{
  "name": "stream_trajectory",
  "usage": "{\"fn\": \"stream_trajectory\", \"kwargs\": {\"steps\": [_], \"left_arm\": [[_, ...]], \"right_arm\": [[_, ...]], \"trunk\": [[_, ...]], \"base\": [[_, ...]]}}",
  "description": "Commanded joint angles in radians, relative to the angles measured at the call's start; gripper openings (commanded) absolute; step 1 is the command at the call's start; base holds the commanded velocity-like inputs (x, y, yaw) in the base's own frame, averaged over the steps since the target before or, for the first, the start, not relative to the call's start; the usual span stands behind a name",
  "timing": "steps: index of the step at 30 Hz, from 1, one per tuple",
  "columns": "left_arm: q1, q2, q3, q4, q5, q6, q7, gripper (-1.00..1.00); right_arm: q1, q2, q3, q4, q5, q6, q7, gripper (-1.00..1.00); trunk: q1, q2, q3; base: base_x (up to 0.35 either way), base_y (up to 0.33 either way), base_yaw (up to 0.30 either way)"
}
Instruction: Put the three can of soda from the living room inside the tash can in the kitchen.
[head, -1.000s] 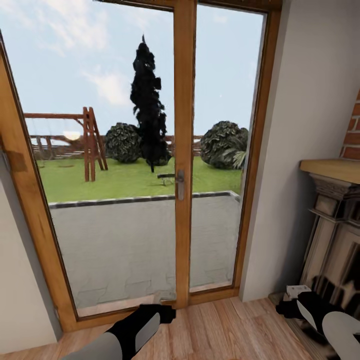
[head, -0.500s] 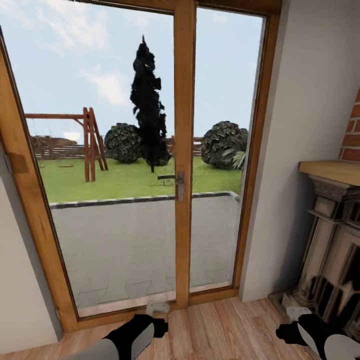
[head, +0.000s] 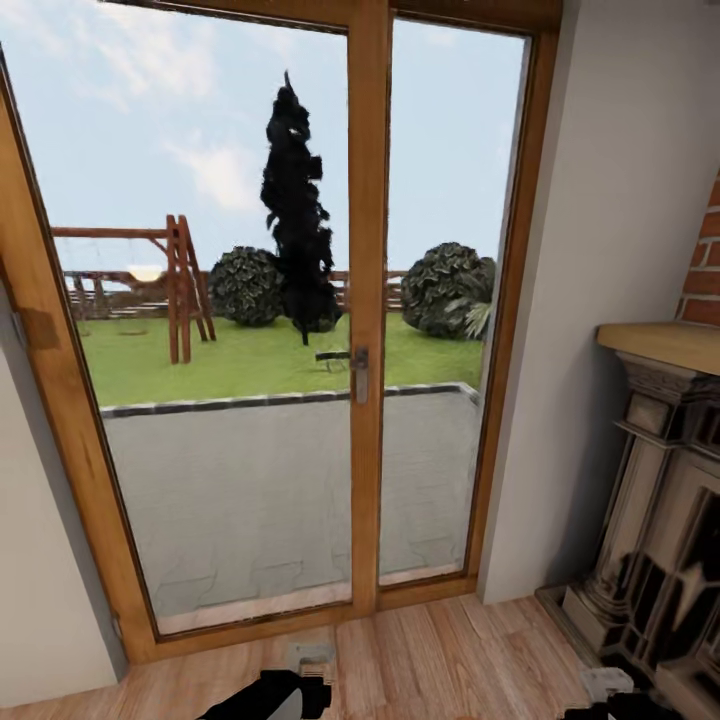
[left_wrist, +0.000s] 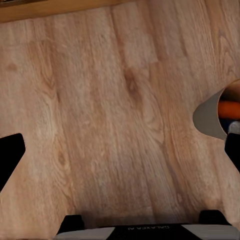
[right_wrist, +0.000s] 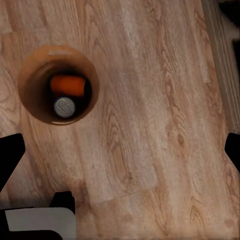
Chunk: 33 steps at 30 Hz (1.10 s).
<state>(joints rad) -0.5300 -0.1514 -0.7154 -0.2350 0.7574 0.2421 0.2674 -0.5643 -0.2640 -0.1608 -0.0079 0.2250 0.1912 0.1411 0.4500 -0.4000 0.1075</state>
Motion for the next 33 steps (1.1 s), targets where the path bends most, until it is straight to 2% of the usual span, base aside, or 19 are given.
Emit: {"fn": "stream_trajectory", "kwargs": {"steps": [1,15,33], "left_arm": [[0.005,0.001,0.000,0.000,0.000,-0.004,0.000,1.00],[0.052,0.017,-0.002,0.056,-0.005,-0.067,0.000,1.00],[0.164,0.018,-0.001,0.065,-0.008,-0.130,0.001,1.00]], "right_arm": [[0.008,0.000,0.000,0.002,0.000,-0.005,0.000,1.00],[0.104,0.002,-0.002,0.010,-0.001,-0.026,0.000,1.00],[0.188,0.001,-0.001,0.012,0.004,-0.057,0.000,1.00]], "trunk": [[0.000,0.000,0.000],[0.000,0.000,0.000],[0.000,0.000,0.000]], "base": [[0.000,0.000,0.000],[0.000,0.000,0.000],[0.000,0.000,0.000]]}}
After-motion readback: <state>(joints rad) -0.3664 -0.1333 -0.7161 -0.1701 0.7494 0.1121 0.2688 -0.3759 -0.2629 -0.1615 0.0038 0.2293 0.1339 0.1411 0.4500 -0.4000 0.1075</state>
